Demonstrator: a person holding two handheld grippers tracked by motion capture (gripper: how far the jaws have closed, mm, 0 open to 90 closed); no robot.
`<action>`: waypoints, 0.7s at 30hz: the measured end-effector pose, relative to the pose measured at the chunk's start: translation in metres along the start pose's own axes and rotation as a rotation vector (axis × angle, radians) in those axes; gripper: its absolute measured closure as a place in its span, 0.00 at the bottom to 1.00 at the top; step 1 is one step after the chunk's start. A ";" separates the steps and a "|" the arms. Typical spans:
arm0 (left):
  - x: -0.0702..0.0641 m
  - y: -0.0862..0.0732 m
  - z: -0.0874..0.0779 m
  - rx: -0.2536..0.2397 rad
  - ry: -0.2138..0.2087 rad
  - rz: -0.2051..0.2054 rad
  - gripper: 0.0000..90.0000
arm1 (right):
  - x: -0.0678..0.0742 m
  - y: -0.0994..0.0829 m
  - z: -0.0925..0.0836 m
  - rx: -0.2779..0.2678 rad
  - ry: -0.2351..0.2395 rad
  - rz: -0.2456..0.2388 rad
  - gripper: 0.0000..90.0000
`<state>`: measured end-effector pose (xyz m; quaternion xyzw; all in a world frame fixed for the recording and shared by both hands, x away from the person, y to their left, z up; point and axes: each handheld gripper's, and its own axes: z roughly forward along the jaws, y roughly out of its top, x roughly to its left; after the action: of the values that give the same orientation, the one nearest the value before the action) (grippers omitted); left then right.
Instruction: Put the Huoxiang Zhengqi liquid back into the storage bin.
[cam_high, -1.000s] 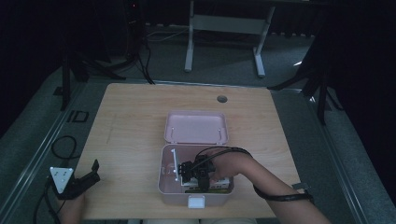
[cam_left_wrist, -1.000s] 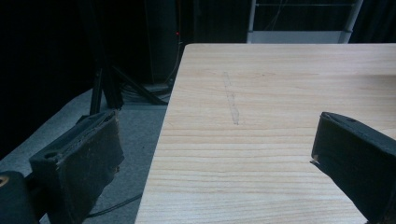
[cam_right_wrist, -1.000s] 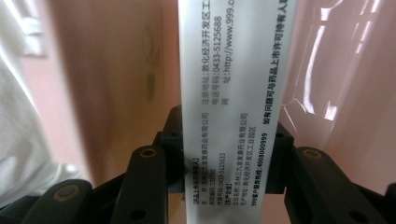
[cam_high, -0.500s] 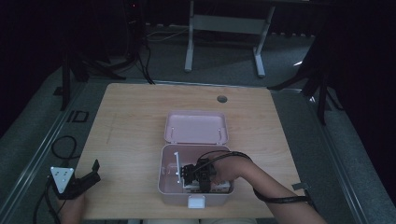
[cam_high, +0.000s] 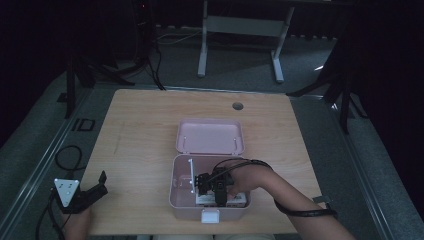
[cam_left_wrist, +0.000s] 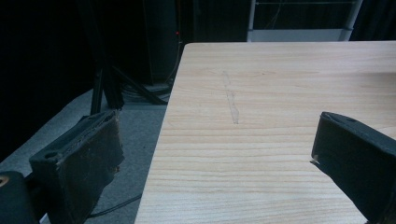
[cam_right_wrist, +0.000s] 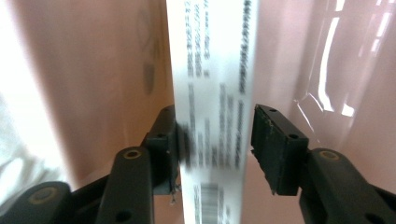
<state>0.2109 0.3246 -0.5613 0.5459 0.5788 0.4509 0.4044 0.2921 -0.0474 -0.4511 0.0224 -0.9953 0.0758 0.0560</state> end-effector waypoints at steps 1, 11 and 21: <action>0.000 0.000 0.000 -0.001 0.001 0.000 0.02 | 0.000 -0.001 -0.003 -0.001 -0.003 0.001 0.57; 0.000 0.000 0.000 0.002 0.002 0.001 0.02 | 0.002 -0.019 -0.048 -0.066 -0.054 0.024 0.55; 0.000 0.000 0.000 0.001 0.002 0.000 0.02 | 0.002 -0.040 -0.071 -0.119 -0.082 0.032 0.55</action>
<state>0.2110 0.3242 -0.5614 0.5457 0.5793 0.4514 0.4035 0.3001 -0.0764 -0.3753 0.0063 -0.9997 0.0163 0.0151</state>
